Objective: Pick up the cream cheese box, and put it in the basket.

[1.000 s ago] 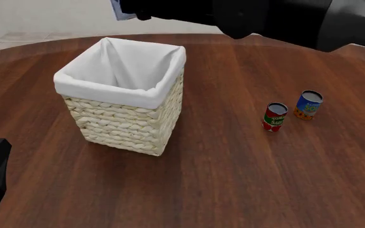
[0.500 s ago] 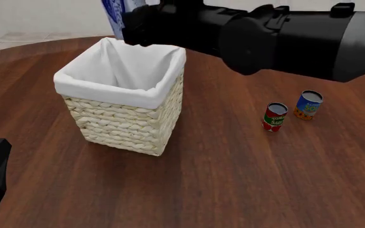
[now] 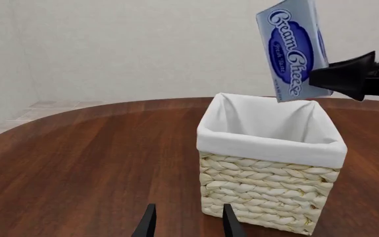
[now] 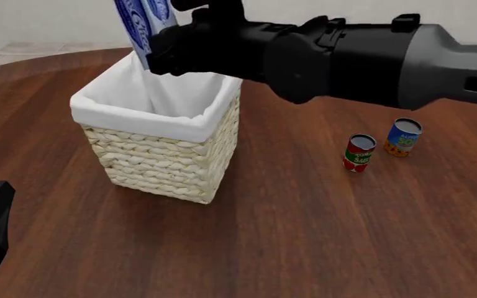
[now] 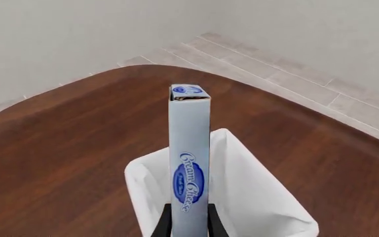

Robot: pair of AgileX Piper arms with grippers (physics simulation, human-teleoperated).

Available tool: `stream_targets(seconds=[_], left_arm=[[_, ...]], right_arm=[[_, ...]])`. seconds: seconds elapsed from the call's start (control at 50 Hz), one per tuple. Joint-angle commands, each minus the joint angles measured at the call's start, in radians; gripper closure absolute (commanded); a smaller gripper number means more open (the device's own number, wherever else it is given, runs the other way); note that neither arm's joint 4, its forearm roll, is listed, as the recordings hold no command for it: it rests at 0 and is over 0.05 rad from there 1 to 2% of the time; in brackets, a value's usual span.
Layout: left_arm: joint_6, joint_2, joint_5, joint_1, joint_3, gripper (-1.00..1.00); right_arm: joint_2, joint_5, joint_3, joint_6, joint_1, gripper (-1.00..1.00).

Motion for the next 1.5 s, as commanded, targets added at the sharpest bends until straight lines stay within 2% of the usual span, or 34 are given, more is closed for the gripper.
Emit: stream_targets(seconds=[0.02, 0.72, 1.5], left_arm=[[0.000, 0.000, 0.000, 0.000, 0.000, -1.00], [0.000, 0.000, 0.000, 0.000, 0.000, -1.00], [0.000, 0.000, 0.000, 0.000, 0.000, -1.00]], right_arm=[[0.033, 0.005, -0.029, 0.019, 0.012, 1.00], [0.118, 0.001, -0.065, 0.025, 0.014, 1.00], [0.182, 0.008, -0.115, 0.038, -0.020, 1.00]])
